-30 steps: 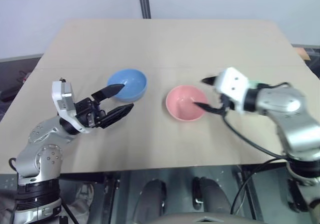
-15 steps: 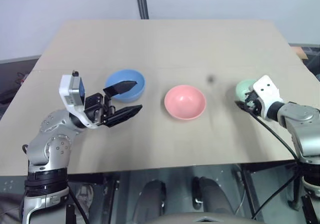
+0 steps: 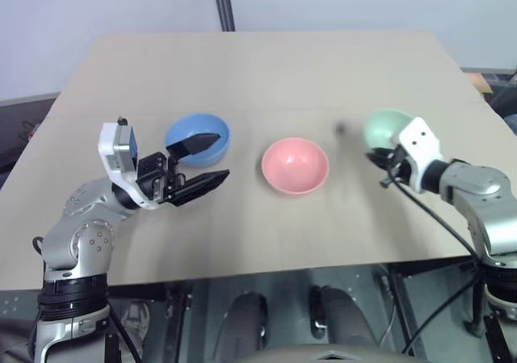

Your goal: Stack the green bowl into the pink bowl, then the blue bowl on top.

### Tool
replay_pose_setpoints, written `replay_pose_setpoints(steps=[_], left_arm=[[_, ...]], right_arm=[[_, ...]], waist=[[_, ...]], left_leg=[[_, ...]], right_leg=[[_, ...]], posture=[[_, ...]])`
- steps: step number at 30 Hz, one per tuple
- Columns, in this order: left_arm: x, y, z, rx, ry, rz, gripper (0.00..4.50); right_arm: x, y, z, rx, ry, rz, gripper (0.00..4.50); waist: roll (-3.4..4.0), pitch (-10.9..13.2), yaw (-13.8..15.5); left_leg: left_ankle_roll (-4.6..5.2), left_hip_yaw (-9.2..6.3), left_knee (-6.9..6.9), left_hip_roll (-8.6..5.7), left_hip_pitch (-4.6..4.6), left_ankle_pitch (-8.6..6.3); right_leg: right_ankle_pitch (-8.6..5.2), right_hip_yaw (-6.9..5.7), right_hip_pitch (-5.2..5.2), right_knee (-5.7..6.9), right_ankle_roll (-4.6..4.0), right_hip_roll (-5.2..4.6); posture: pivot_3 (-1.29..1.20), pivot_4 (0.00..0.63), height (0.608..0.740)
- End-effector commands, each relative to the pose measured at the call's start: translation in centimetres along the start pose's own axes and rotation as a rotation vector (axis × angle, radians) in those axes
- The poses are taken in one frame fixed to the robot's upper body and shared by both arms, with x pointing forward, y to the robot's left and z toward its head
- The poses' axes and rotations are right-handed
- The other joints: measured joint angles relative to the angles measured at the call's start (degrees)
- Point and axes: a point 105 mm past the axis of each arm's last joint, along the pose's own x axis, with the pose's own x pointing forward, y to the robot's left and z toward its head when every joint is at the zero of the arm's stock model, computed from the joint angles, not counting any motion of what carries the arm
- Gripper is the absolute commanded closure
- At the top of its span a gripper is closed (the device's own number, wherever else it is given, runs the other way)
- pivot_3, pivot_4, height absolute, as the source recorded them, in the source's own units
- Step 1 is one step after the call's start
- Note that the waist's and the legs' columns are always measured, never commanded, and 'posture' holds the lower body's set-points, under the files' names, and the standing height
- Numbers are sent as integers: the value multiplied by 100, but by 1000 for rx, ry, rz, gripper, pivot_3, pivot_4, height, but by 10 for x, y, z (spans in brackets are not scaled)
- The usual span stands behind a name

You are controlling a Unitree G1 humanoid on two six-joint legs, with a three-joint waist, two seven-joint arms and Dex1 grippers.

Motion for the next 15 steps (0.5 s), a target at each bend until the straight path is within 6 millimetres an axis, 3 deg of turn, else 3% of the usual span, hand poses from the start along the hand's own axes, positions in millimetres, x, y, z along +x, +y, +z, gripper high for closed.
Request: replay_pose_setpoints(steps=[1,6,10,11,15], left_arm=[[-9,7,2,31,17,68,0],[-13,17,-3,60,44,158,0],[-11,17,-10,44,81,205,0],[-11,17,-10,43,94,217,0],[-11,28,-13,163,177,368,0]], right_arm=[[14,37,35,-108,-109,174,4389],[48,49,31,-114,-80,267,4389],[66,40,9,-96,-33,251,3030],[65,36,10,-114,-39,230,2354],[52,33,33,-142,-144,197,605]], waist=[[0,0,25],[-4,-2,61],[-9,-5,62],[-8,-5,58],[-7,-3,57]], left_leg=[[0,-3,0,5,0,0],[0,-1,6,-10,-3,0],[-1,0,6,-17,-6,1],[-1,1,6,-17,-8,1],[-2,0,4,-16,-14,1]], right_leg=[[0,-5,1,1,-1,2],[1,-8,4,0,-37,-15],[6,-8,5,0,-32,-20],[8,-7,3,-1,-29,-21],[12,-7,-4,-2,-21,-21]], posture=[[0,150,740],[0,150,740],[0,150,740],[0,150,740],[0,150,740]])
